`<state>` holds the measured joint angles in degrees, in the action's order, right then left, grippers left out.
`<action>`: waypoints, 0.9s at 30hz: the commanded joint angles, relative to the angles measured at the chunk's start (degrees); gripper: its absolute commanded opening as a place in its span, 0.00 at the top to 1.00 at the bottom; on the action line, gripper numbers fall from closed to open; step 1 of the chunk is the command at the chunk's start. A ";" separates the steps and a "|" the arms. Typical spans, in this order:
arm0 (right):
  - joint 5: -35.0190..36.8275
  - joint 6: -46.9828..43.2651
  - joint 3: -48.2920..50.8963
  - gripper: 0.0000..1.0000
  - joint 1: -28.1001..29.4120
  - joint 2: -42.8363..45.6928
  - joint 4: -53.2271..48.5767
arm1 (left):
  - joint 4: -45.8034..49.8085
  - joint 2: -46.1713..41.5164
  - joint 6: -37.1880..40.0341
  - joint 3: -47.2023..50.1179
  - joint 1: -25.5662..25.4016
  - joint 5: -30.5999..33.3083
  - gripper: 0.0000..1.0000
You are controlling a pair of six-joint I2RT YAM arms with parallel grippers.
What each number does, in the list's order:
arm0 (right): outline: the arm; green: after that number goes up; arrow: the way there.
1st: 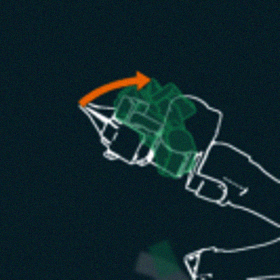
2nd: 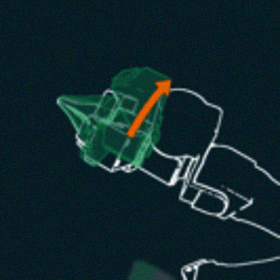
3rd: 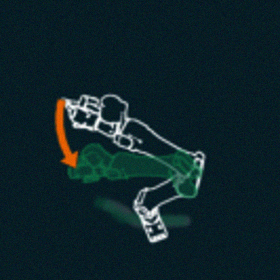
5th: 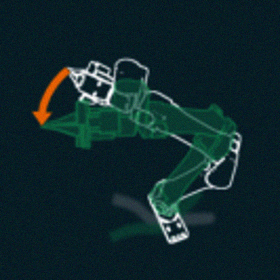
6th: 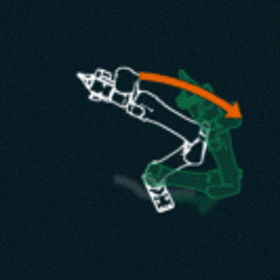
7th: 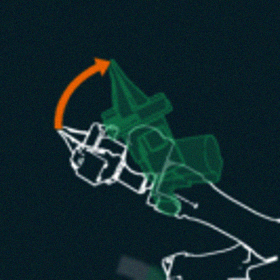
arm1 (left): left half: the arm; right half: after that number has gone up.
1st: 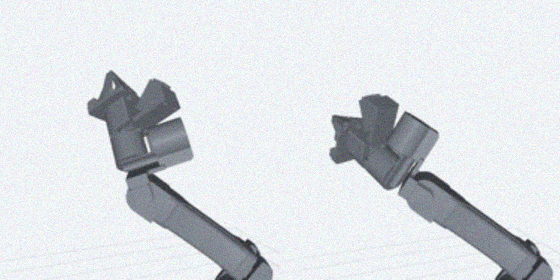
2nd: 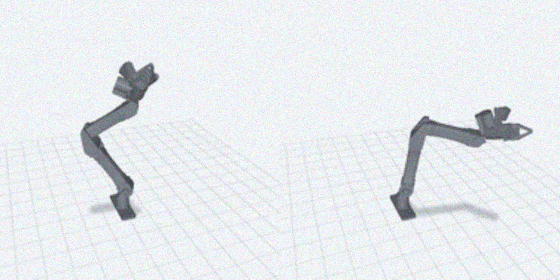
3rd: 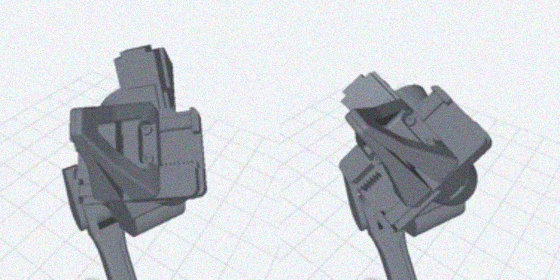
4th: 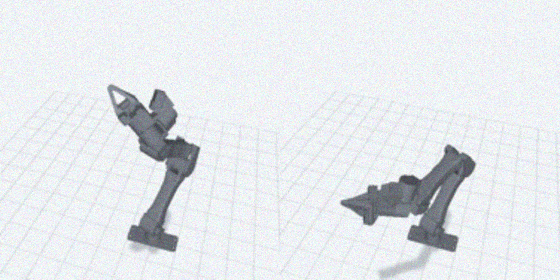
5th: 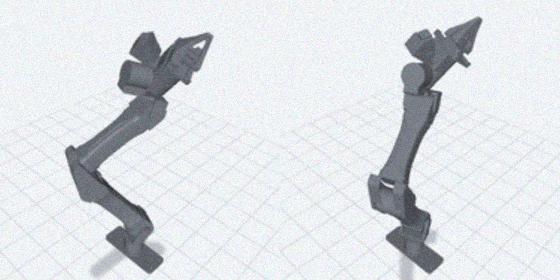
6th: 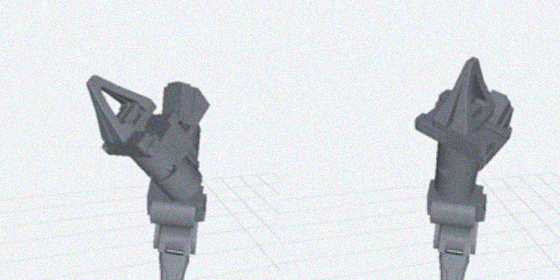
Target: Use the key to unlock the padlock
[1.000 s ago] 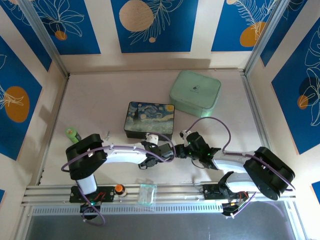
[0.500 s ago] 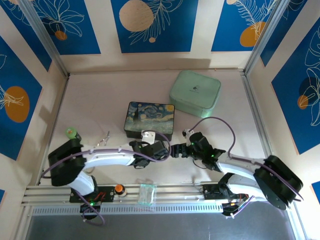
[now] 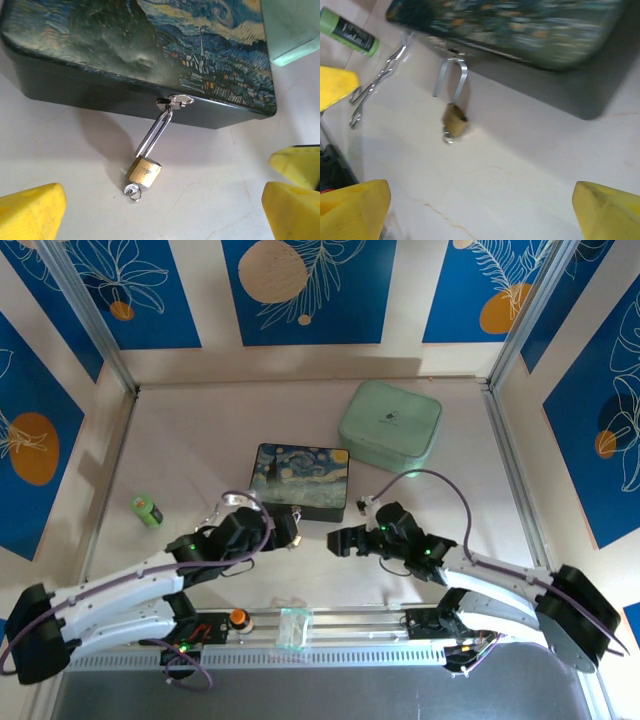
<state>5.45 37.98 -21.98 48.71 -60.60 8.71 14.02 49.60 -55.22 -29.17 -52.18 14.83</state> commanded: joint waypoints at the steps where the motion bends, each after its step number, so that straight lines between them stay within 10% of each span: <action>1: 2.13 0.21 -5.72 0.10 3.42 -6.30 0.37 | -4.23 -4.76 -1.21 4.34 4.82 -9.73 0.01; 11: 3.51 3.62 -18.91 0.37 6.24 -29.90 3.11 | -0.91 -8.03 -1.46 6.96 10.09 -12.26 0.01; 27: 6.70 2.10 -25.29 0.54 8.90 -41.08 0.99 | -0.91 -7.76 -1.13 8.36 10.25 -11.19 0.01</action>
<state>10.94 40.32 -46.78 57.39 -100.18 11.07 12.84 42.48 -56.64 -21.56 -42.59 3.22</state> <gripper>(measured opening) 0.468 0.994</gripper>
